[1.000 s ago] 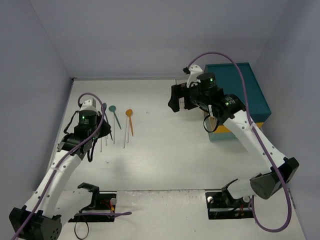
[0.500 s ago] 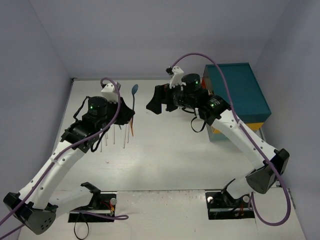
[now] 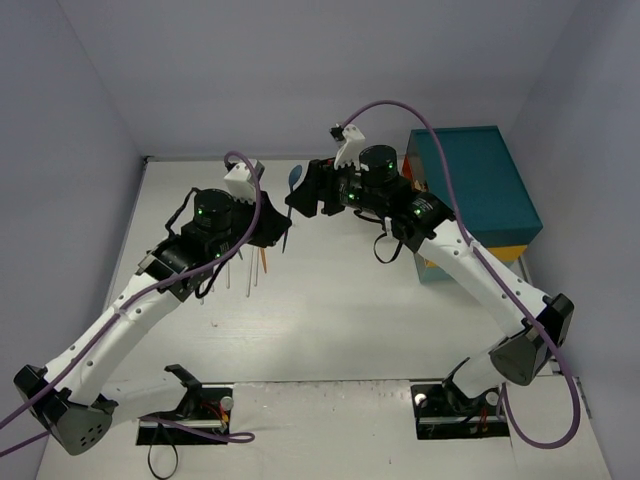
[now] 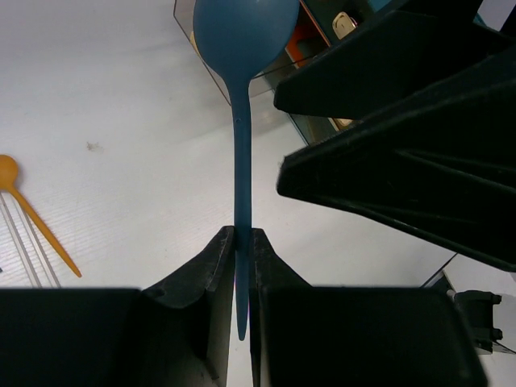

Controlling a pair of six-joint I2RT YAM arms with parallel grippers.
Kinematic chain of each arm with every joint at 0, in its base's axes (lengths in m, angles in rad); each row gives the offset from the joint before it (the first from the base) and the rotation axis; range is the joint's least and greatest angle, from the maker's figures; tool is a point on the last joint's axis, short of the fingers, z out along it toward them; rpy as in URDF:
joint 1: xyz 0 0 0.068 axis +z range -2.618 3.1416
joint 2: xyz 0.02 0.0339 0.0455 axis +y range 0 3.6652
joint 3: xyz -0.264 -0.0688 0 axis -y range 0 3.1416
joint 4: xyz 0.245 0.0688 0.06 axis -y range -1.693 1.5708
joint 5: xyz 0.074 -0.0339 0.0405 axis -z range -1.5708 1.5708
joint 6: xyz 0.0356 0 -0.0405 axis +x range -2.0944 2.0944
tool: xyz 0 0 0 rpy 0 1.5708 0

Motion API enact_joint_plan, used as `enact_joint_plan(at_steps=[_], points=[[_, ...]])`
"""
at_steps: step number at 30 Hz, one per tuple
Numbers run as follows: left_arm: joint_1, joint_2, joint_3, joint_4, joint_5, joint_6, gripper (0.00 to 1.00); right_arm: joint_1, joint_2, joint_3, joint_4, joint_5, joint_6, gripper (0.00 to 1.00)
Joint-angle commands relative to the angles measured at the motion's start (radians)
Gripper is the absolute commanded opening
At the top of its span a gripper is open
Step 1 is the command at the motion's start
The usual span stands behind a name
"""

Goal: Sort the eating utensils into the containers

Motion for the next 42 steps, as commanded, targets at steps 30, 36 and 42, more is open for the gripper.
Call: enact_joint_plan(at_steps=[30,36,42], points=[[-0.029,-0.011,-0.021,0.06,-0.246,-0.031,0.5,-0.035,0.014,-0.036,0.148,0.151,0.029,0.0],[-0.006,-0.075,-0.079,-0.088,-0.425,-0.06,0.62,-0.199,0.005,-0.055,0.146,0.246,0.085,0.0],[0.083,-0.13,-0.155,-0.184,-0.419,-0.11,0.65,-0.319,0.058,-0.046,0.146,0.451,0.095,0.02]])
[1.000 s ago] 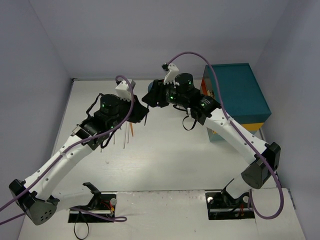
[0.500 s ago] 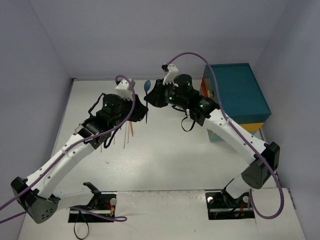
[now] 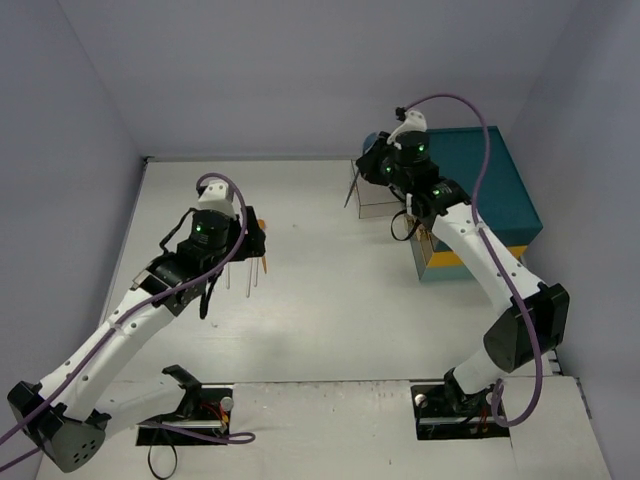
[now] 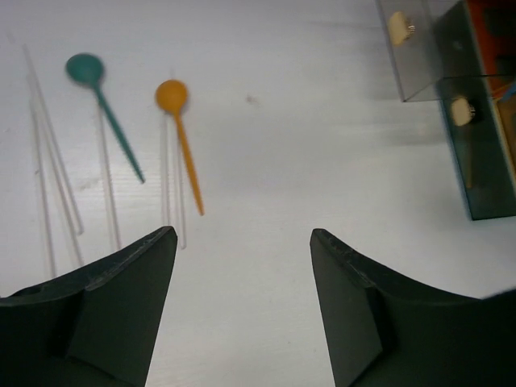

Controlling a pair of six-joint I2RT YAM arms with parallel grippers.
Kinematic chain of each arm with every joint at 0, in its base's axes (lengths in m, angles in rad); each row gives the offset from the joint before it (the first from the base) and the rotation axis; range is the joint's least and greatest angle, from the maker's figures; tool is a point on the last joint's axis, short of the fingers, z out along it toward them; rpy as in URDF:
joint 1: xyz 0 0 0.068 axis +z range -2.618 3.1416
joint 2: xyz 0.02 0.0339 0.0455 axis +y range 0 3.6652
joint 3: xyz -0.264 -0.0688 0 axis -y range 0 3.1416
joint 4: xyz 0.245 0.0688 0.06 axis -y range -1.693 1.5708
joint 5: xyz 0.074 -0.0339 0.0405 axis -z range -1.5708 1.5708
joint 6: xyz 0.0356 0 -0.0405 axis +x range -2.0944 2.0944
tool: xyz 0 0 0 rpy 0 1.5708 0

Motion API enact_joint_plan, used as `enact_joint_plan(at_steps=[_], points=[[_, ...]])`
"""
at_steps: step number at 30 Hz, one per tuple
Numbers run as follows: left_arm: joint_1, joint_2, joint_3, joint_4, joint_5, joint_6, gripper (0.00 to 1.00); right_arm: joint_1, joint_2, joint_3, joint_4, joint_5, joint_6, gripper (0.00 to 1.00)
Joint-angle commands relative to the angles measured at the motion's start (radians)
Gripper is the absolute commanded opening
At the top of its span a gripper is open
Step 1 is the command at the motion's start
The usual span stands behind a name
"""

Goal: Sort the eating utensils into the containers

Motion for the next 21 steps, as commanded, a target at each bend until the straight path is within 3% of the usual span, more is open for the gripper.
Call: enact_joint_plan(at_steps=[1,5,16,21], points=[[0.075,-0.047,-0.025,-0.082,-0.036,-0.058,0.65,-0.081,0.022,0.02,0.067,0.188,0.038,0.02],[0.138,-0.072,-0.075,-0.112,0.014,-0.068,0.66,-0.116,0.099,0.059,0.069,0.239,0.069,0.03],[0.163,-0.083,-0.121,-0.16,0.026,-0.07,0.69,-0.133,0.329,0.175,0.07,0.321,0.085,0.03],[0.173,-0.062,-0.122,-0.167,0.029,-0.075,0.69,-0.124,0.336,0.164,0.069,0.319,0.088,0.32]])
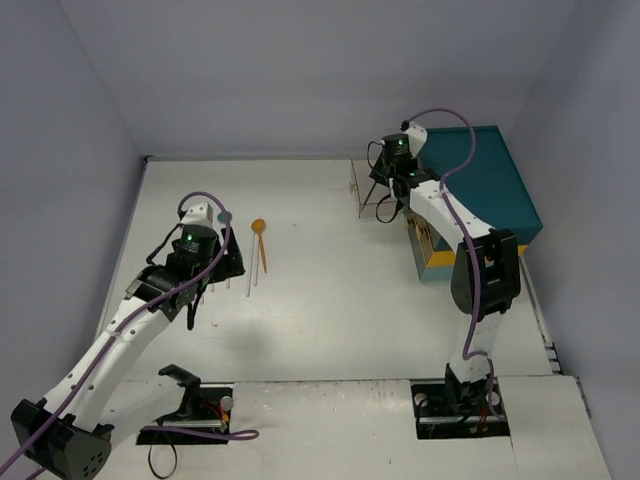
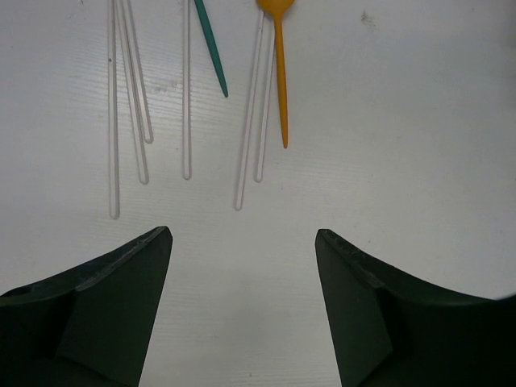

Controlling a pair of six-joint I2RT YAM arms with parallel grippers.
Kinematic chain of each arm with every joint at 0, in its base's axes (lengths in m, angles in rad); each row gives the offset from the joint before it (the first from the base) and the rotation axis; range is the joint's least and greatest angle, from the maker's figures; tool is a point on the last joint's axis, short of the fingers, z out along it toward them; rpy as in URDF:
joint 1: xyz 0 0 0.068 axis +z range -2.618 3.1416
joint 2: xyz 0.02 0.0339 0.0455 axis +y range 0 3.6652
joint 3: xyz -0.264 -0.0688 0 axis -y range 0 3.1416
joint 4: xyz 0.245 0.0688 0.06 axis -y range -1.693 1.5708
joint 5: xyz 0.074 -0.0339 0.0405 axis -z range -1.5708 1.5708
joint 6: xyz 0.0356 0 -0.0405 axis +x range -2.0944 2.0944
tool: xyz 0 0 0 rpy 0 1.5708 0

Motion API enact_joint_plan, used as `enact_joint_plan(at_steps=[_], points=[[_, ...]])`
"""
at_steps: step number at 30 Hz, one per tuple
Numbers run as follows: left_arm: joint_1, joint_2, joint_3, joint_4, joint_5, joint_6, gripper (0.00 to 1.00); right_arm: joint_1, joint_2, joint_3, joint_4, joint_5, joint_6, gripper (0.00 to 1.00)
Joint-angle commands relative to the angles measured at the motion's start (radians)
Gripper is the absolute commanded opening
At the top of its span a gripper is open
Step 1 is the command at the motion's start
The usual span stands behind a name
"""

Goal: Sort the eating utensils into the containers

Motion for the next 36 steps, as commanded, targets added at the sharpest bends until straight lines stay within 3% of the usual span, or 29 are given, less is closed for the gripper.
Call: enact_joint_plan(at_steps=[1,3,8,16,24,29,36], points=[[0.018,0.018,0.021,0.007,0.001,-0.022,0.69,0.012,-0.053,0.039,0.066,0.063,0.002,0.42],[0.025,0.036,0.033,0.007,0.0,-0.031,0.69,0.023,-0.091,0.023,0.065,0.079,-0.028,0.54],[0.058,0.121,0.086,0.007,0.024,-0.044,0.69,0.048,-0.238,-0.036,0.06,0.126,-0.094,0.62],[0.13,0.373,0.237,0.025,0.03,-0.077,0.68,0.099,-0.507,-0.208,0.034,0.103,-0.226,0.67],[0.227,0.664,0.396,0.066,0.077,-0.123,0.48,0.099,-0.754,-0.373,-0.032,0.02,-0.211,0.69],[0.235,0.821,0.473,0.065,0.072,-0.137,0.4,0.096,-0.832,-0.413,-0.078,0.0,-0.2,0.71],[0.249,0.952,0.523,0.066,0.061,-0.148,0.37,0.096,-0.911,-0.454,-0.131,-0.049,-0.159,0.72]])
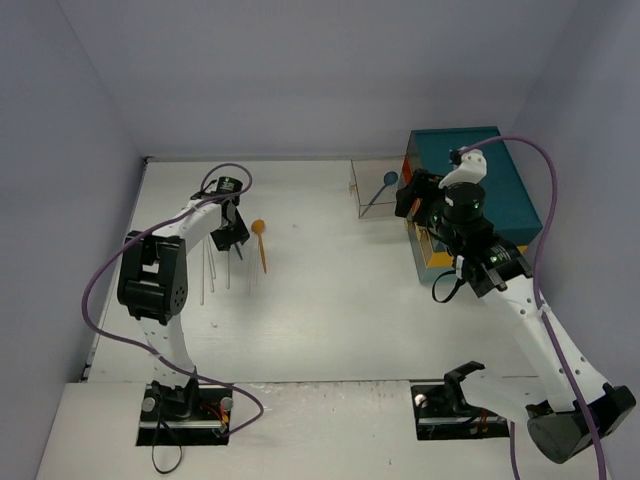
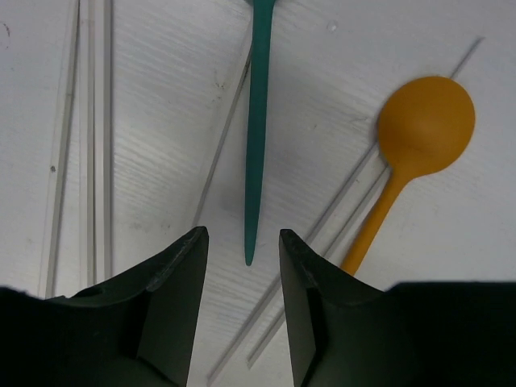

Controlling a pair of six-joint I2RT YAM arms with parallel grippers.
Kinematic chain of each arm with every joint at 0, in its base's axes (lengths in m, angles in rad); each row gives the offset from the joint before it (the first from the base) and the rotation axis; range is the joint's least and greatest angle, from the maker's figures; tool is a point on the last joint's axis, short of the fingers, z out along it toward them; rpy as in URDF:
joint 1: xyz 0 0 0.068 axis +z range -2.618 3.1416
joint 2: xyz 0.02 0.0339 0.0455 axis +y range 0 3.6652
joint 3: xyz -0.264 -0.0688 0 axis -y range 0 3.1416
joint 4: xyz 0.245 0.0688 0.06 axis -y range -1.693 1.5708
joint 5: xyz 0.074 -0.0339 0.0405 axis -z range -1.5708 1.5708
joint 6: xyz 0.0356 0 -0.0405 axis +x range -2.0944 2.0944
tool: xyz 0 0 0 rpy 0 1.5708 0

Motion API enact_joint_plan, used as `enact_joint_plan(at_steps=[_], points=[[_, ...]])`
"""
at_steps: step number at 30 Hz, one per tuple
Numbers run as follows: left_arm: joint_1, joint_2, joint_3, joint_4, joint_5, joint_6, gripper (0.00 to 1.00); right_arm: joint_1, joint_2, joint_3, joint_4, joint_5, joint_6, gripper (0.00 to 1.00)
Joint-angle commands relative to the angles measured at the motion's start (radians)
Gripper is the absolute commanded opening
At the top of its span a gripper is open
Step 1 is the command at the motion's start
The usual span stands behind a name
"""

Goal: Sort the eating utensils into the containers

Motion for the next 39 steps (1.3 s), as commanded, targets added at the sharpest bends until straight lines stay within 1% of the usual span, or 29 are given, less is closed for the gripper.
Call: enact_joint_plan(at_steps=[1,3,6,7,13,15,20,24,27,31,33,36,39], points=[[0.016,0.029,0.077,0.02,-0.012,-0.018,0.37,-0.003,-0.067,-0.024,0.007,-0.037,0.035,0.72],[0.016,0.061,0.091,0.021,-0.009,-0.01,0.36,-0.002,-0.085,-0.042,-0.001,-0.038,0.046,0.72],[0.016,0.1,0.108,0.021,-0.012,0.002,0.31,-0.004,-0.111,-0.066,-0.016,-0.048,0.062,0.72],[0.016,0.115,0.112,0.021,-0.013,0.003,0.26,-0.003,-0.116,-0.069,-0.022,-0.048,0.067,0.72],[0.018,0.171,0.13,0.019,-0.02,0.011,0.08,-0.002,-0.124,-0.074,-0.034,-0.057,0.068,0.73],[0.016,0.173,0.141,0.018,-0.023,0.019,0.0,-0.001,-0.117,-0.065,-0.036,-0.074,0.058,0.73],[0.005,0.083,0.17,0.018,-0.001,0.074,0.0,0.001,-0.084,-0.023,-0.037,-0.168,0.029,0.73],[-0.032,-0.063,0.195,0.029,0.011,0.168,0.0,0.019,-0.034,0.024,-0.036,-0.267,0.02,0.74],[-0.094,-0.19,0.2,0.066,0.039,0.239,0.0,0.055,0.008,0.061,-0.035,-0.305,0.016,0.74],[-0.171,-0.305,0.165,0.148,0.15,0.327,0.0,0.123,0.089,0.134,-0.03,-0.329,0.02,0.73],[-0.228,-0.371,0.142,0.194,0.199,0.346,0.0,0.137,0.12,0.161,-0.022,-0.34,0.026,0.73],[-0.295,-0.428,0.101,0.236,0.265,0.355,0.0,0.145,0.177,0.208,-0.009,-0.359,0.035,0.73],[-0.353,-0.477,0.077,0.275,0.294,0.342,0.0,0.15,0.233,0.259,0.015,-0.386,0.045,0.73]])
